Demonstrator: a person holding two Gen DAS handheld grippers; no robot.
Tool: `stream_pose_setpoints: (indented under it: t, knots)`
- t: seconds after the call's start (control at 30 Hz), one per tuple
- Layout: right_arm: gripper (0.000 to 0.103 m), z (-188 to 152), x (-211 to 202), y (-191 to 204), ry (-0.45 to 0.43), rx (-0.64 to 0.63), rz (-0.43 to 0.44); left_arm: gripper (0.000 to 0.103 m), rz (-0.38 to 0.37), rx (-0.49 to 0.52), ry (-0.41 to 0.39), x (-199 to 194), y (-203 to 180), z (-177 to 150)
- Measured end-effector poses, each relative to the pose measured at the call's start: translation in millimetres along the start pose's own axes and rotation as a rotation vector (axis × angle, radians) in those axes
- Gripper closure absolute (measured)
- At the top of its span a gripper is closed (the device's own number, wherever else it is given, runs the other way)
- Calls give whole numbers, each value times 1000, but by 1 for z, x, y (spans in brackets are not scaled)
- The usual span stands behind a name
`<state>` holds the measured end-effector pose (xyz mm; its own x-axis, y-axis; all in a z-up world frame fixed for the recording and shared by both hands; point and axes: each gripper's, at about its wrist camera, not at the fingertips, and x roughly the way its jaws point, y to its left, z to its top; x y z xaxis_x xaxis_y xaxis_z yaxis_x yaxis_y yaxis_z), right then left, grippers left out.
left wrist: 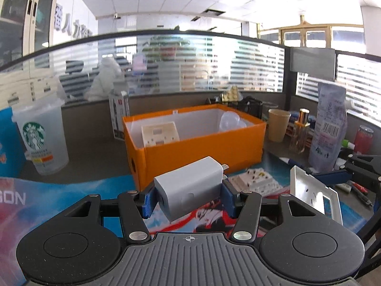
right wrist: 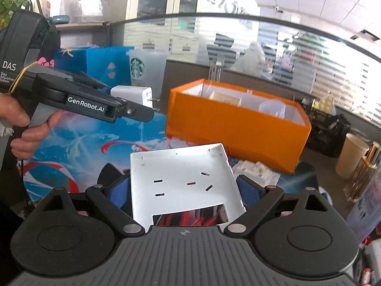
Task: Organize rigid objects
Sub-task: 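Lift and carry the plate with the right gripper while the left gripper carries the cube toward the box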
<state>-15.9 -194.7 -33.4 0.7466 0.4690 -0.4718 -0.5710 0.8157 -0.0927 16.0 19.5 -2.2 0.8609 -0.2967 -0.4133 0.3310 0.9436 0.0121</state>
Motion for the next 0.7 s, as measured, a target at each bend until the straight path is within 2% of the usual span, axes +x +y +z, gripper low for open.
stream_pose_setpoints:
  t: [0.7]
  knots:
    - [11,43,-34,-31,-165,-5,-91,50,15,20,-112,-11,-5,42]
